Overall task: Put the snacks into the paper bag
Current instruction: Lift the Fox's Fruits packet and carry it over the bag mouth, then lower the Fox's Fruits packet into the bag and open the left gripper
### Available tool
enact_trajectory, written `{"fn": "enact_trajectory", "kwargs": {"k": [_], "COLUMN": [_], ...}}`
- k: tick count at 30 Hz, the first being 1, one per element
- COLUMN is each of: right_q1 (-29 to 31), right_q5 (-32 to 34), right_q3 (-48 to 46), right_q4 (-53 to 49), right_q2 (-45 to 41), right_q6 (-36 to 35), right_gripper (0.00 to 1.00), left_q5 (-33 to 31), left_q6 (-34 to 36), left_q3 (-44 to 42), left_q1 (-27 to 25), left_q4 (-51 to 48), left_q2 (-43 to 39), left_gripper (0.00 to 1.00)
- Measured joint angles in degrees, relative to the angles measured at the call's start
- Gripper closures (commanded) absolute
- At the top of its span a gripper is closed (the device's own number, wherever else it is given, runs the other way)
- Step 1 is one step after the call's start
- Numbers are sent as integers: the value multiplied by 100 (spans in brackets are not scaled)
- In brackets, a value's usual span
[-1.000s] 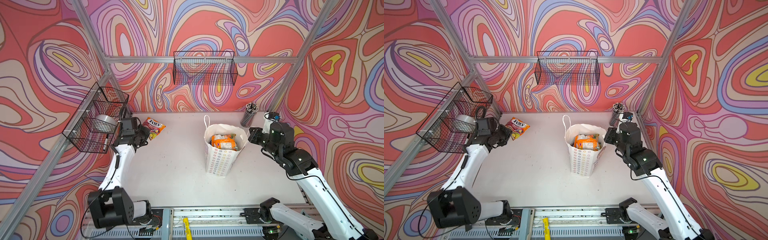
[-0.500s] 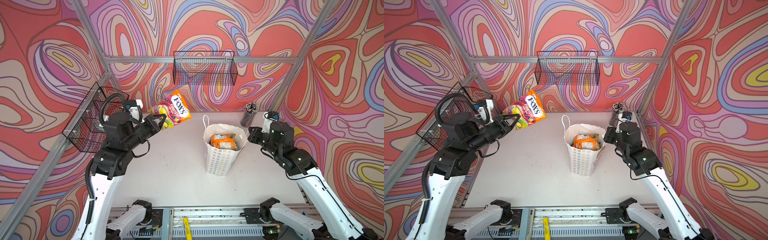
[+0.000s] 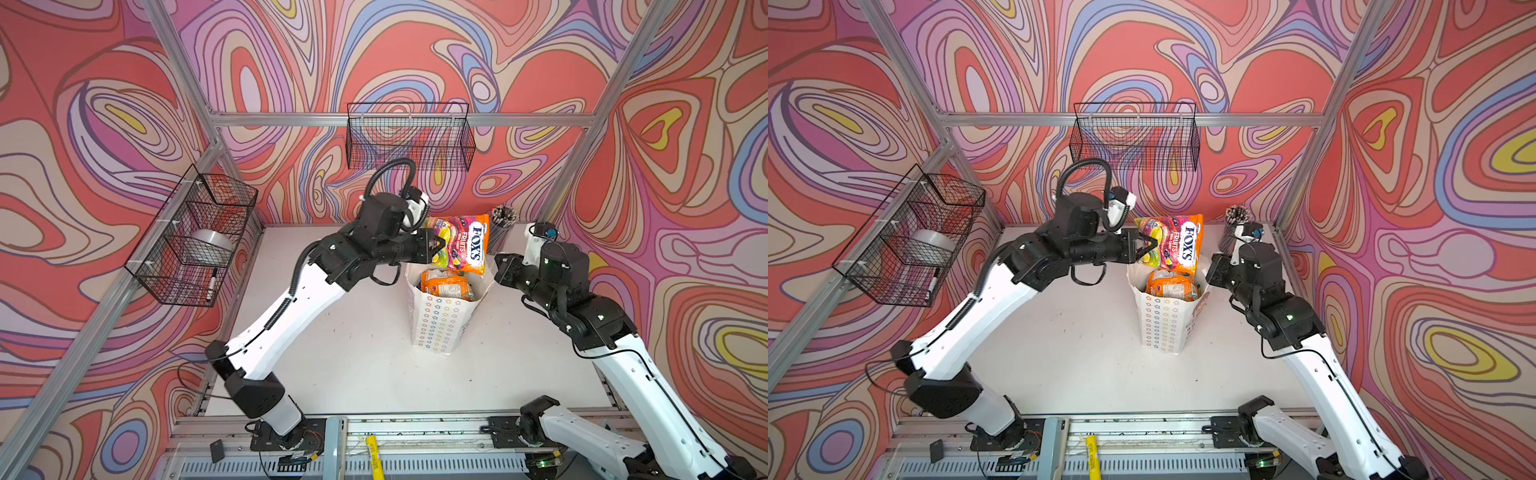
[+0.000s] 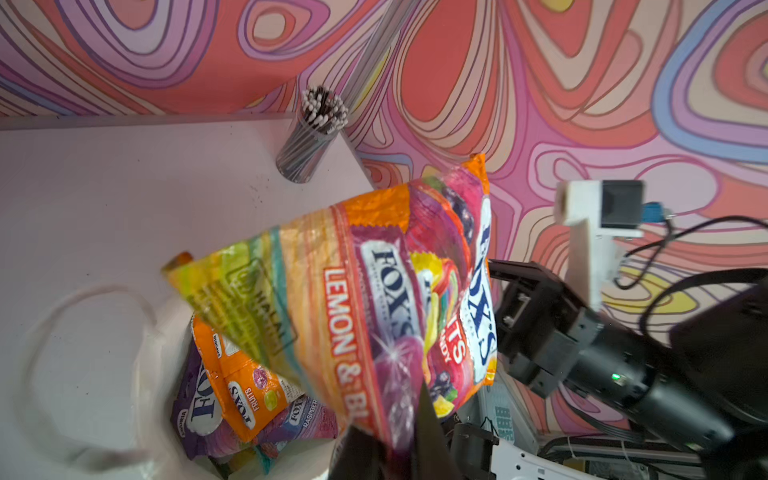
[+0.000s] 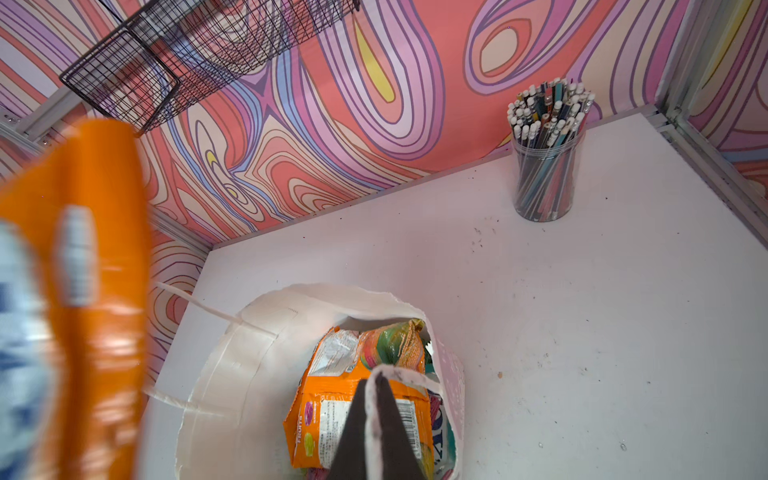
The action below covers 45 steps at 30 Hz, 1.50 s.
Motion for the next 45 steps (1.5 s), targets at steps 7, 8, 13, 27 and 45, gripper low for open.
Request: {"fn": "enact_trajectory", "kwargs": {"k": [7,8,13,27,45], "right_q1": [-2,-2,-2,0,0], "right_q5": [-7,-7,0,26,50], "right_q3": [120,142,184,352,428], "right_q4": [-286,-323,-452,-813,-938], "right_q2": [-48,-48,-59,-149,-149], "right_q6": [63,68,72,-15,-83], "right_gripper": [100,100,100,100,100], "left_q5": [-227,-249,-339,-518,-1034], "left_q6": [299,330,391,468,518], "left_q3": [756,761,667,258,1471], "left_q1": [2,2,-4,-260,-304], "left_q4": [-787,-866,-1123,-1497,-1746], "left_q2": [1032,1084,1128,1128,1064], "left_gripper": [91,91,91,83,50]}}
